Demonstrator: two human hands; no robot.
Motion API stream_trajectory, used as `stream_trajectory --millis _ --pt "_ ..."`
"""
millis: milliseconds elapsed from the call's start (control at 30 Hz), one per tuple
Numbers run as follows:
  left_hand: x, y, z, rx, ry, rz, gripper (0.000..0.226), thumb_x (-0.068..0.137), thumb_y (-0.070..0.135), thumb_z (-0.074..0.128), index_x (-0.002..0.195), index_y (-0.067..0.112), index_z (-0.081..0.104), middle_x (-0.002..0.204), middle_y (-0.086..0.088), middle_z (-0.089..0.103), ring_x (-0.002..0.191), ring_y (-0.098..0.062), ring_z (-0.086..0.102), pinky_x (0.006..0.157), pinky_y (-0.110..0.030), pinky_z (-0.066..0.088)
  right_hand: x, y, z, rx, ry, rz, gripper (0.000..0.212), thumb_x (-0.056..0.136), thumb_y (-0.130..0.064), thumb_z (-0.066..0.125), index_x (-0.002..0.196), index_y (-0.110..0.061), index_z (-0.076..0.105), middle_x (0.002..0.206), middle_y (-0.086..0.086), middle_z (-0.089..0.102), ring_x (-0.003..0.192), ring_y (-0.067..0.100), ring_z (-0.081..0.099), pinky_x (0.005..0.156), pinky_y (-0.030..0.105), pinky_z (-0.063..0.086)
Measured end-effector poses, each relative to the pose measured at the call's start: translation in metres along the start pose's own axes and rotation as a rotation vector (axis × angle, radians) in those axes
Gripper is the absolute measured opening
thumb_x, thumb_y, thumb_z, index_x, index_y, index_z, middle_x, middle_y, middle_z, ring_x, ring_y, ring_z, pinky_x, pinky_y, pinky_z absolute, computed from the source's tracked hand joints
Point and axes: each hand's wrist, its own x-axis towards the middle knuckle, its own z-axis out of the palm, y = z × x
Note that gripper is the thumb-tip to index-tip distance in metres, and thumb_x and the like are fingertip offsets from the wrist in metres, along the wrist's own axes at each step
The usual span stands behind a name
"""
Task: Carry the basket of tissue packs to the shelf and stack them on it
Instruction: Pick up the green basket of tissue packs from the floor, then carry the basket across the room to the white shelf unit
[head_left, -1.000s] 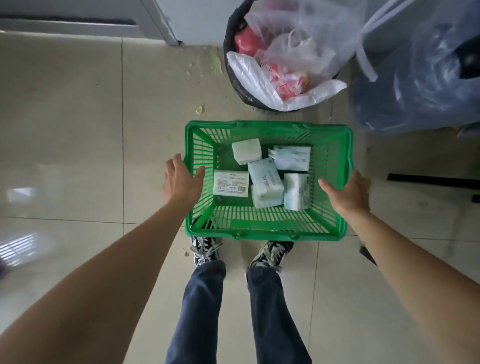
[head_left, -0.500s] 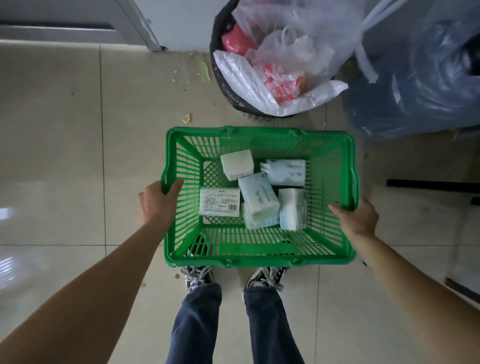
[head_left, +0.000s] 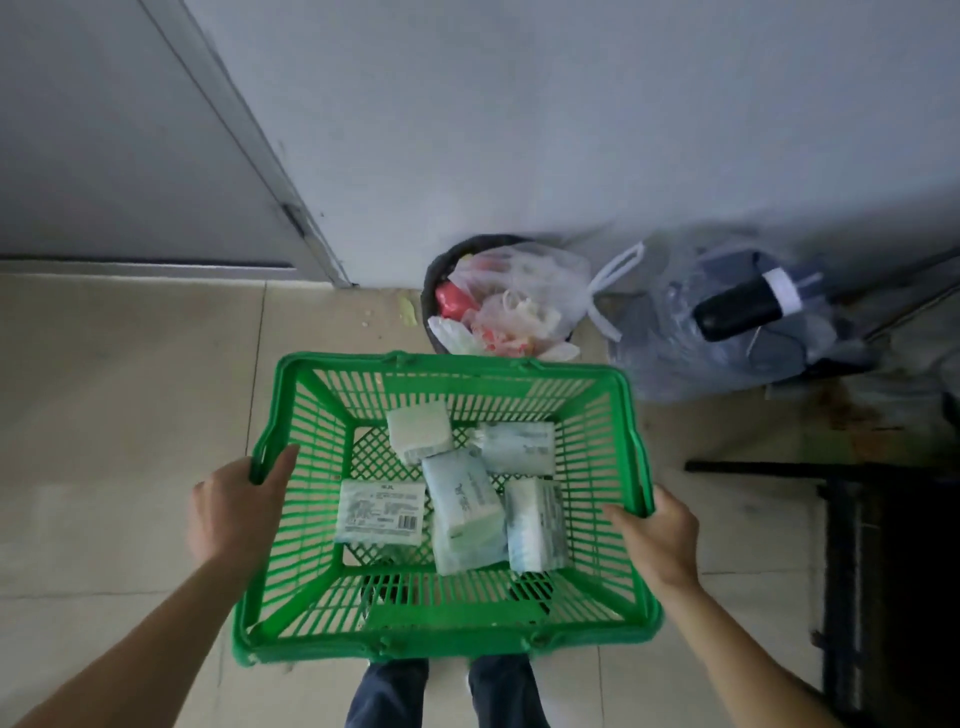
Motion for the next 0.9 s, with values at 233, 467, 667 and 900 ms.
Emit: stream_trajectory --millis 233,467,667,900 --pt "-0.014 0.098 -0.153 -0.090 0.086 0.173 0.067 0.091 0.058 0.069 0.049 0.008 0.053 0.043 -0.008 0.054 0.047 -0.032 0.054 0.044 -0.033 0.039 -0.030 -0.125 -0.133 0.036 0.080 -0.063 0.022 0.071 -0.021 0.088 0.079 -0.008 0.073 0.072 0.009 0.075 0.071 0.030 0.071 0.067 0.044 0.059" --pt "-0.048 0.220 -0.296 -0.183 0.110 0.350 0.067 0.089 0.054 0.074 0.047 0.005 0.055 0.044 -0.012 0.056 0.052 -0.033 0.058 0.053 -0.041 0.050 -0.079 -0.221 -0.289 0.108 0.244 -0.156 0.026 0.067 -0.020 0.090 0.066 -0.013 0.064 0.061 0.002 0.068 0.060 0.022 0.063 0.056 0.035 0.044" --pt "-0.095 0.312 -0.383 -0.275 0.081 0.468 0.060 0.085 0.051 0.078 0.047 0.009 0.058 0.039 -0.001 0.055 0.041 -0.019 0.055 0.042 -0.022 0.035 -0.136 -0.249 -0.404 0.169 0.323 -0.132 0.025 0.069 -0.018 0.090 0.070 -0.002 0.071 0.064 0.014 0.073 0.066 0.031 0.070 0.061 0.042 0.055" --pt "-0.142 0.384 -0.422 -0.285 -0.052 0.624 0.062 0.084 0.053 0.078 0.043 0.014 0.052 0.038 0.002 0.046 0.038 -0.019 0.045 0.041 -0.021 0.032 -0.216 -0.230 -0.484 0.312 0.409 -0.045 0.012 0.076 -0.018 0.087 0.083 -0.017 0.077 0.087 0.004 0.078 0.082 0.024 0.072 0.084 0.048 0.061"
